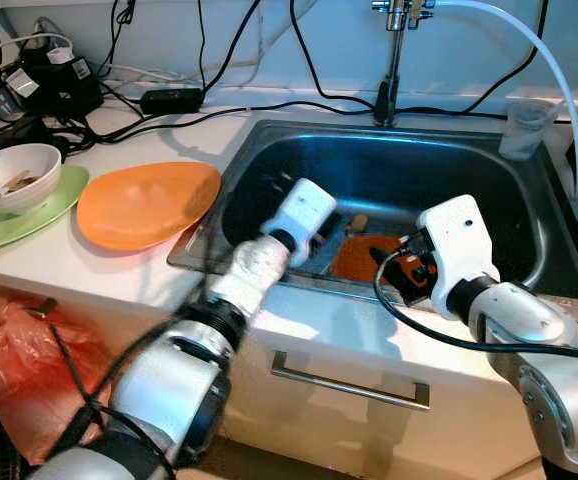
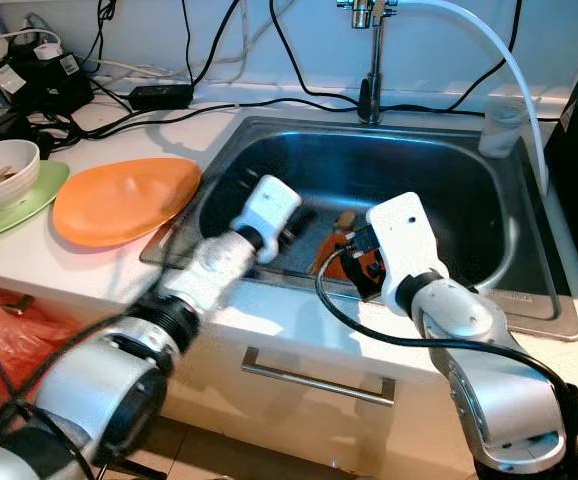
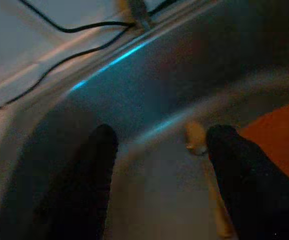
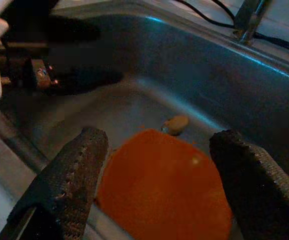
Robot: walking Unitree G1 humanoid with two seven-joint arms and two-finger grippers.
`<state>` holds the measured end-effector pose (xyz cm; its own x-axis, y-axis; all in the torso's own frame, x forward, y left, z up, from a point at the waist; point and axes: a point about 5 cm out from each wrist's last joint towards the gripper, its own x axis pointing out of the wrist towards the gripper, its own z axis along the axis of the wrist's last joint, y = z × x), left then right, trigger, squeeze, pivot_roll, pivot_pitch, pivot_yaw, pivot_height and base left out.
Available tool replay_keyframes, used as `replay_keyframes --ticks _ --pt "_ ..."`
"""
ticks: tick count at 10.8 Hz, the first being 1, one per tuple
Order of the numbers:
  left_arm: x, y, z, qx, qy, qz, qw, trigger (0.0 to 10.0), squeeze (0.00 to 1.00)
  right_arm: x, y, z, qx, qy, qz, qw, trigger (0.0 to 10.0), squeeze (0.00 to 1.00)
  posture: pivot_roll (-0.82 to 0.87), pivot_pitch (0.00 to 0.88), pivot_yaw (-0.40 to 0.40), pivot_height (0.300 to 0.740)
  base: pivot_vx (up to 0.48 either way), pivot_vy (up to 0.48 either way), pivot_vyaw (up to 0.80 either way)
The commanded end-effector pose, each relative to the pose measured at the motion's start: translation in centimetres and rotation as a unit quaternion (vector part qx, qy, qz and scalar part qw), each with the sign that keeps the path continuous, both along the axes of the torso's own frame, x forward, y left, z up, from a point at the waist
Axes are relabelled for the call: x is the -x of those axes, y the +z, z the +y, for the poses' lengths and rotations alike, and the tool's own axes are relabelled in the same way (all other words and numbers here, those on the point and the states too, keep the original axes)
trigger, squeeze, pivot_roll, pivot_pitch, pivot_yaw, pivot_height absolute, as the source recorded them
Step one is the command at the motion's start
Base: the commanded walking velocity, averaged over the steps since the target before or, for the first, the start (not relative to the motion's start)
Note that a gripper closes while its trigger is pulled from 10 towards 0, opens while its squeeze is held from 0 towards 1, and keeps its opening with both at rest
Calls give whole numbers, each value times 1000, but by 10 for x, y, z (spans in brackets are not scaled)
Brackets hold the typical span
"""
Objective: Kitchen organization
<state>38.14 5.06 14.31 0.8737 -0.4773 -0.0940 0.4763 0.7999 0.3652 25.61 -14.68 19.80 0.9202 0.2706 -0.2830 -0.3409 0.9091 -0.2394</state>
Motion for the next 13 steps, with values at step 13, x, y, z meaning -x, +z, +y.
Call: replay_keyframes --ticks 13 --pt "-8 2 109 -90 134 -29 986 10000 1000 -26 -5 36 -51 58 -25 997 10000 0 -143 0 77 740 0 0 0"
